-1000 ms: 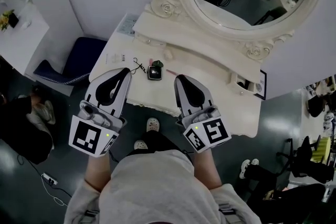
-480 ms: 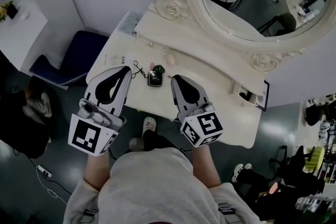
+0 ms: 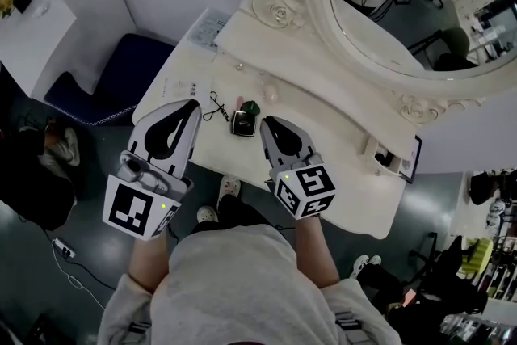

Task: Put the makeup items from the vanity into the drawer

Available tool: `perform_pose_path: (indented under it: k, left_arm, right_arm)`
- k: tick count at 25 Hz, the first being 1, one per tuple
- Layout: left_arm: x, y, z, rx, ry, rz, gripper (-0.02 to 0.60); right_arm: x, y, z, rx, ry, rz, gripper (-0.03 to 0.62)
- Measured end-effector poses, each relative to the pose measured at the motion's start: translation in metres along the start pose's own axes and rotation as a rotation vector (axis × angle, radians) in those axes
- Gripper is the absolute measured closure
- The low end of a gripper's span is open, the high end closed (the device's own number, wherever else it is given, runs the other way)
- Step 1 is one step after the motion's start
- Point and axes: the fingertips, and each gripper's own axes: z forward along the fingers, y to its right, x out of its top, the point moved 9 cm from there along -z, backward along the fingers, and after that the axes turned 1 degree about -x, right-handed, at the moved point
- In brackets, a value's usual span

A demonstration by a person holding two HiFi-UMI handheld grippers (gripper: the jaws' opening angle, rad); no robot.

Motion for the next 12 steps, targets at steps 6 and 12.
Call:
perform_pose_path:
  k: [6,12]
  left_arm:
    - [-0.007,-0.005,0.006,0.02,-0.019,-0.009,0.568]
    - [-0.014,-0.01,0.011,0.035,-0.038,-0.022,0.568]
  right_arm:
    - [-0.021,0.01,0.019,0.014,-0.103,0.008,0.568]
    - [-0.045,0.016,0.033,0.026,-0.197,0.018,0.566]
